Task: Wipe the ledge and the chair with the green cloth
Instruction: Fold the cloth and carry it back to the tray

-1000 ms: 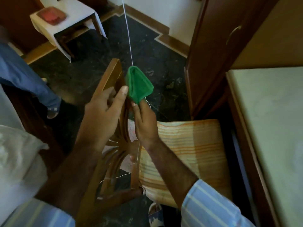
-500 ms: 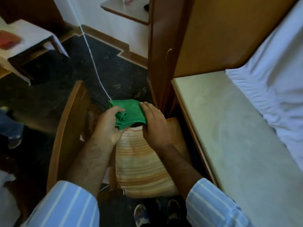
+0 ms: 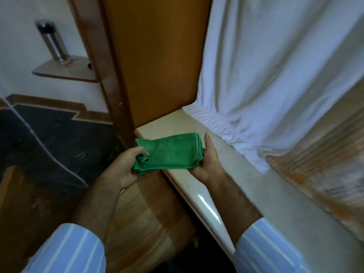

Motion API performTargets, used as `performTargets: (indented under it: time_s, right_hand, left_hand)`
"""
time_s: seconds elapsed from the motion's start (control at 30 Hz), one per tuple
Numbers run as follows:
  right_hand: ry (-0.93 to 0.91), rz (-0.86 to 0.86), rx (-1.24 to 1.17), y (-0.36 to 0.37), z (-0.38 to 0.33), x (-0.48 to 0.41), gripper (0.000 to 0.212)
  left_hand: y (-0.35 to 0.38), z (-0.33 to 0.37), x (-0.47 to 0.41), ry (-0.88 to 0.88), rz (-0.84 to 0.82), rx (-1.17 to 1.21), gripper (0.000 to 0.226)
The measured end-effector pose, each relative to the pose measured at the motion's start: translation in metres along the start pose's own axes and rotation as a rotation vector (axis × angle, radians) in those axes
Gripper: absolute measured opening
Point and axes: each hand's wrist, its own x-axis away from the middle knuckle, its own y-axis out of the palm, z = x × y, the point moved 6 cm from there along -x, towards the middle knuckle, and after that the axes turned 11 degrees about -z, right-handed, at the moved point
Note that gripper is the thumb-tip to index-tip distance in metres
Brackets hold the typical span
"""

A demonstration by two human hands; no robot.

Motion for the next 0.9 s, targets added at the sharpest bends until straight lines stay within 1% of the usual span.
performTargets:
  time_s: [0.03,0.07,0.13,0.2,0.23,0.3,0.43,0.57,0.63,0.73,0.77,0.83,0.9]
  right_hand:
    - [-0.014,-0.001,0.012,-0.007,-0.019,0.019,0.080]
    - [-0.017,-0.001,0.037,-0.012,-0.034,0.036,0.076]
    - [-0.052,0.010,0.156,-0.027,-0.067,0.077,0.058]
    - [-0.082,0.054,0.322,-0.045,-0.095,0.121,0.049]
    - [-0.084,0.066,0.361,-0.054,-0.106,0.140,0.044]
    - [-0.106,0.087,0.364,-0.073,-0.127,0.189,0.033]
    - [-0.193,0.162,0.378,-0.116,-0.171,0.289,0.039]
    - [-0.253,0.271,0.429,-0.170,-0.205,0.385,0.038]
    - [-0.324,0.353,0.447,-0.203,-0.220,0.437,0.033]
    - [-0.392,0.435,0.522,-0.248,-0.232,0.511,0.019]
    - [-0.416,0.501,0.571,-0.264,-0.235,0.538,0.020]
    - [-0.454,0.660,0.648,-0.297,-0.239,0.593,0.032]
    - [-0.456,0.782,0.677,-0.327,-0.237,0.640,0.039]
  left_hand:
    - [0.018,-0.002,-0.001,-0.004,-0.039,-0.030,0.034]
    - [0.034,-0.005,-0.002,-0.004,-0.076,-0.054,0.032]
    - [0.073,-0.014,-0.001,-0.001,-0.150,-0.100,0.027]
    - [0.114,-0.029,0.002,-0.003,-0.208,-0.116,0.028]
    - [0.132,-0.036,0.003,-0.004,-0.228,-0.114,0.029]
    - [0.175,-0.058,0.011,-0.019,-0.274,-0.122,0.030]
    - [0.264,-0.113,0.029,-0.051,-0.380,-0.157,0.030]
    - [0.350,-0.178,0.042,-0.086,-0.502,-0.187,0.034]
    - [0.391,-0.215,0.051,-0.127,-0.571,-0.211,0.033]
    - [0.443,-0.271,0.065,-0.183,-0.658,-0.235,0.032]
    - [0.460,-0.291,0.070,-0.200,-0.678,-0.251,0.032]
    - [0.492,-0.331,0.079,-0.228,-0.692,-0.316,0.031]
    - [0.518,-0.367,0.089,-0.241,-0.701,-0.409,0.028]
